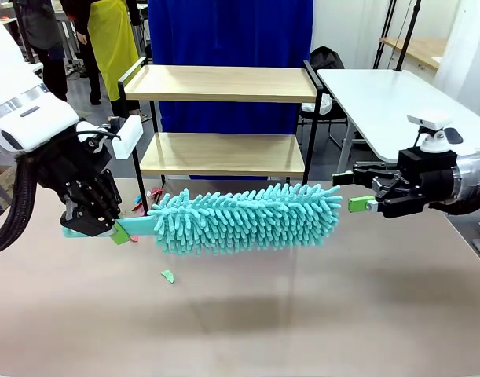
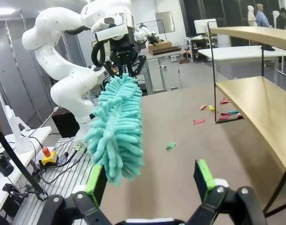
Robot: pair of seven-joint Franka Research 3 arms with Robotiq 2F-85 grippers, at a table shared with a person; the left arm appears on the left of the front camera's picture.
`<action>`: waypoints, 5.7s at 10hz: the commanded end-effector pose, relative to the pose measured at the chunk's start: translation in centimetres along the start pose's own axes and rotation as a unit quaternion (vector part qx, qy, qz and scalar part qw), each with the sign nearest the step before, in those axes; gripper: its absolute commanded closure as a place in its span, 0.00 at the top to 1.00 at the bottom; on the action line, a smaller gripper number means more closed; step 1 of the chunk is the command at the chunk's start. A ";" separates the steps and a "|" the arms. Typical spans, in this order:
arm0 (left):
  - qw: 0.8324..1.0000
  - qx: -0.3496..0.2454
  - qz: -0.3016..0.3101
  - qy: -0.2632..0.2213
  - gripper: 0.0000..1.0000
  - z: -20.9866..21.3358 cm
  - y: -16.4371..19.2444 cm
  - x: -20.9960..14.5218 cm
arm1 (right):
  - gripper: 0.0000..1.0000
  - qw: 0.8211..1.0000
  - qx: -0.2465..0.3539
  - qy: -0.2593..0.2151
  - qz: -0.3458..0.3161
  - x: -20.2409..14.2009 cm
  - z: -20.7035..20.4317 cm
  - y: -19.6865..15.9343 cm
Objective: Clean the shelf.
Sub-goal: Hand the Duster back to the human.
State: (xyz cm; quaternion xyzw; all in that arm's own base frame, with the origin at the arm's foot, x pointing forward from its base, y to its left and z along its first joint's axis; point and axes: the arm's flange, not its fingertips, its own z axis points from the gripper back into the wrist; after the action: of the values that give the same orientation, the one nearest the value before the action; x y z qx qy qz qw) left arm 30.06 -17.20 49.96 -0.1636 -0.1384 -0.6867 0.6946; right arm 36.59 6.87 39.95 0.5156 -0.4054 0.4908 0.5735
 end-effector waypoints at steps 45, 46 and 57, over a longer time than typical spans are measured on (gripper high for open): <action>0.946 0.044 0.072 -0.312 1.00 14.0 -0.6 -17.8 | 0.16 0.998 0.059 -0.037 0.010 2.8 -7.3 1.7; 0.946 0.044 0.072 -0.312 1.00 14.0 -0.6 -17.8 | 0.16 0.996 0.039 -0.068 0.036 5.1 -6.4 2.6; 0.946 0.044 0.072 -0.312 1.00 14.0 -0.6 -17.8 | 0.16 0.874 -0.446 -0.185 0.055 16.5 9.6 7.9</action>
State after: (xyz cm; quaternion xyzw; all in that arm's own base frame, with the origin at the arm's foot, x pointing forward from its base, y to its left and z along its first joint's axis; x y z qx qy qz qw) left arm 29.46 4.82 55.22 -0.3433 -0.3549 -0.5383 0.6830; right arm 33.09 -0.54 59.94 0.2632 -0.6957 0.2333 0.6263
